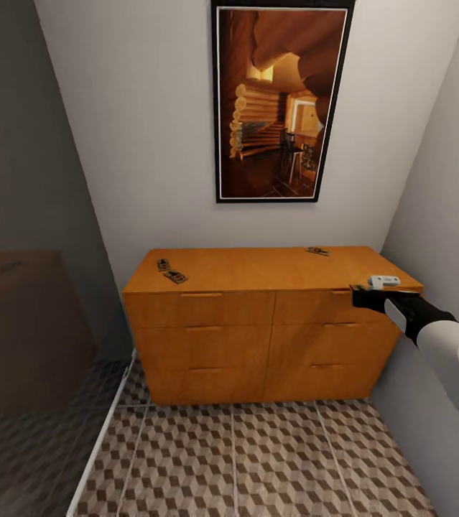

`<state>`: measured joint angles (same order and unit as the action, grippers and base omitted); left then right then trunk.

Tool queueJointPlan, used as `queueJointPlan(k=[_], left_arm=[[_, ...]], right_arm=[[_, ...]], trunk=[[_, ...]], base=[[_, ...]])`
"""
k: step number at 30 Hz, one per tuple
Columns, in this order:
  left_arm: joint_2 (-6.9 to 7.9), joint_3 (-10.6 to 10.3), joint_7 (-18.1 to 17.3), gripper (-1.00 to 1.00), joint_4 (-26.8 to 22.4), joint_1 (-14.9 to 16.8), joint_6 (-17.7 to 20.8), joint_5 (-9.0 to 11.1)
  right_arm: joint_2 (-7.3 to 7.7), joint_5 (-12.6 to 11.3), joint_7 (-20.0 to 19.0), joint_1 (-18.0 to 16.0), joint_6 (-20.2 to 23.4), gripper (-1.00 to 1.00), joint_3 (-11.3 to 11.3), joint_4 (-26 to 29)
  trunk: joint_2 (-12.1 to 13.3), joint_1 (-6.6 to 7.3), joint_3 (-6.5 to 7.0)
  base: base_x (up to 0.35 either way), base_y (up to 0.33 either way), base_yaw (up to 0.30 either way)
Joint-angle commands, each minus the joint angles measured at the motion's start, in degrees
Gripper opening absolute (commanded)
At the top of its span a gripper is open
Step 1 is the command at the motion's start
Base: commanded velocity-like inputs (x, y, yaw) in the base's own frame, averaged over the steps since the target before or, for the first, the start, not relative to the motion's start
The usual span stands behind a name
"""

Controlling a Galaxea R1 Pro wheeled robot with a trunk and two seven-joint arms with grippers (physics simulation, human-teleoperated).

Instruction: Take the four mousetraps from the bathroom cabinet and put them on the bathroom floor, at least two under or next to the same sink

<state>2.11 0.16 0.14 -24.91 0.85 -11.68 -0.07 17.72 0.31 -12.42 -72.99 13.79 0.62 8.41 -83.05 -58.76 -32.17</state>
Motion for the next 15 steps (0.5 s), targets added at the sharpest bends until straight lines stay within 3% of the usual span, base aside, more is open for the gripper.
queueJointPlan(k=[1,15], left_arm=[[0.00,0.0,0.0,1.00,0.0,0.0,-0.2,0.0],[0.00,0.0,0.0,1.00,0.0,0.0,-0.2,0.0]], right_arm=[[0.00,0.0,-0.2,0.0,0.3,-1.00,0.1,0.0],[-0.15,0.0,-0.2,0.0,-2.7,-1.00,0.1,-4.3]], trunk=[[0.0,0.03,-0.05],[0.0,0.03,-0.05]], base=[[-0.288,0.001,0.000],[-0.262,0.088,0.000]])
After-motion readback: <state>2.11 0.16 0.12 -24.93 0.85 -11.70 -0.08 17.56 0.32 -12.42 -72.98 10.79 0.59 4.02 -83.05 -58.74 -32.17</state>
